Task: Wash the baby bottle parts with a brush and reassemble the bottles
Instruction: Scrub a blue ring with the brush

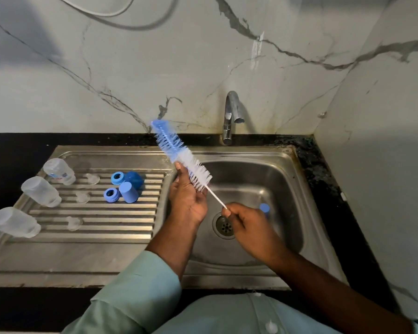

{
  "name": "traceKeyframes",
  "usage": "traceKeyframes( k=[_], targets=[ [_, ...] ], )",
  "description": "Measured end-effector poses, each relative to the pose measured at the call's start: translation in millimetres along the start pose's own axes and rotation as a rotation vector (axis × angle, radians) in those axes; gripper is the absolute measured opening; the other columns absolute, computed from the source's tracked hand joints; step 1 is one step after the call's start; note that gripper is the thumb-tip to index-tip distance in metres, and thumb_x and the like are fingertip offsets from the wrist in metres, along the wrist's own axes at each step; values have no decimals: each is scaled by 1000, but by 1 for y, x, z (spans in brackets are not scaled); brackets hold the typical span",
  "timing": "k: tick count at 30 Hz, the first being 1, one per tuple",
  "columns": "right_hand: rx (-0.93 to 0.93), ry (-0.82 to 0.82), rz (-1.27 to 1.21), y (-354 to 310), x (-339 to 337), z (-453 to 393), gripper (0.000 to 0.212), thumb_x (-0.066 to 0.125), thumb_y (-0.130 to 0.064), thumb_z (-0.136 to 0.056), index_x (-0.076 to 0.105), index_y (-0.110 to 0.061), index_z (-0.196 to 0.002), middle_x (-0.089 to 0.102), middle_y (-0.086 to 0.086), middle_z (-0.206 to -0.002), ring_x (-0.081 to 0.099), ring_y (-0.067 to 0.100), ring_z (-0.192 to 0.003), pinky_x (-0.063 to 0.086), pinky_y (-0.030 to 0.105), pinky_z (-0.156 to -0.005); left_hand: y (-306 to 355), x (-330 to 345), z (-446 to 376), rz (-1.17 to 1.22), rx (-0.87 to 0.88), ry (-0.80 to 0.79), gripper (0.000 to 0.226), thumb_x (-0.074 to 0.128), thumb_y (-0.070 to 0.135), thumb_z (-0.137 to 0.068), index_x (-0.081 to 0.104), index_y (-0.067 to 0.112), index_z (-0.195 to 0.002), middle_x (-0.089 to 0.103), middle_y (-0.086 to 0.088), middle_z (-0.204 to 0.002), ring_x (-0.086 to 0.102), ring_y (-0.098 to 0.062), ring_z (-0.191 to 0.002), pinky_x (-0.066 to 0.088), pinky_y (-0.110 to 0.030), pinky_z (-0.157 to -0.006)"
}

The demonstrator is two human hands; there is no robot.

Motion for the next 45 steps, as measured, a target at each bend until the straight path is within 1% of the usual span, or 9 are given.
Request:
traceKeyframes(
  k=[5, 10, 14, 17, 28, 32, 37, 41, 45],
  targets=[
    [157, 42, -85, 14, -3, 0, 26, 52, -7, -93, 62, -26, -78, 66, 0, -74, 61, 11, -71, 47, 21, -69, -3, 2, -2, 87, -59, -2, 38, 49, 44, -97, 63, 9, -105, 69, -11, -103, 63, -18, -100, 44, -41, -108],
    [423, -2, -379, 13, -1, 2, 28, 45, -10, -96, 64, -18, -77, 43, 8, -51, 38, 17, -39, 29, 21, -38, -9, 12, 5, 33, -126, -61, 33, 37, 32, -105, 60, 10, -100, 68, -12, -102, 65, -23, -89, 49, -44, -94],
    [620, -245, -709, 7, 4, 16, 28, 39, -17, -100, 61, -14, -83, 29, -2, -49, 17, 8, -37, 15, 9, -41, -2, 9, -1, 102, -124, -11, 37, 36, 32, -106, 59, 4, -113, 72, -12, -81, 68, -19, -78, 53, -42, -93],
    [646, -261, -787, 4, 5, 19, 29, 38, -17, -101, 60, -12, -83, 30, -3, -47, 17, 7, -36, 14, 8, -40, -10, 9, 2, 28, -151, -43, 35, 38, 31, -106, 58, 4, -116, 74, -11, -84, 71, -17, -75, 60, -33, -73],
    [644, -227, -672, 5, -1, 5, 27, 37, -16, -100, 60, -12, -85, 29, -3, -47, 18, 7, -35, 16, 9, -42, -22, 14, 14, -131, -212, -101, 39, 34, 31, -106, 55, 2, -122, 71, -18, -97, 71, -25, -83, 59, -38, -76],
    [622, -304, -605, 4, -1, 14, 30, 38, -17, -100, 61, -15, -81, 31, -3, -47, 19, 8, -36, 15, 10, -40, -4, 12, 1, 74, -168, -67, 40, 38, 31, -105, 53, 2, -128, 69, -17, -99, 68, -26, -89, 52, -46, -93],
    [647, -209, -583, 11, -3, 1, 30, 38, -17, -100, 62, -14, -82, 31, -4, -48, 20, 7, -35, 17, 10, -41, -32, 11, 14, -108, -281, -136, 45, 36, 33, -105, 52, -1, -130, 73, -17, -83, 73, -23, -70, 60, -36, -66],
    [624, -250, -506, 15, -4, 3, 30, 38, -18, -99, 64, -15, -82, 31, -1, -51, 20, 9, -37, 15, 13, -42, -15, 10, 4, -8, -215, -91, 38, 40, 29, -105, 56, 0, -124, 70, -17, -97, 69, -23, -88, 57, -43, -81],
    [613, -241, -484, 13, -1, 5, 30, 39, -17, -99, 64, -14, -83, 29, 0, -51, 20, 9, -37, 15, 14, -43, -22, 8, 3, -55, -254, -109, 34, 44, 27, -103, 57, 2, -122, 71, -16, -94, 70, -22, -83, 61, -37, -64]
  ],
)
Point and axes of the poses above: each hand's wrist, its own z-axis away from the middle knuckle, its own x-axis out of the palm, y = z × x, the point moved 8 cm from there along -z, towards the middle knuckle
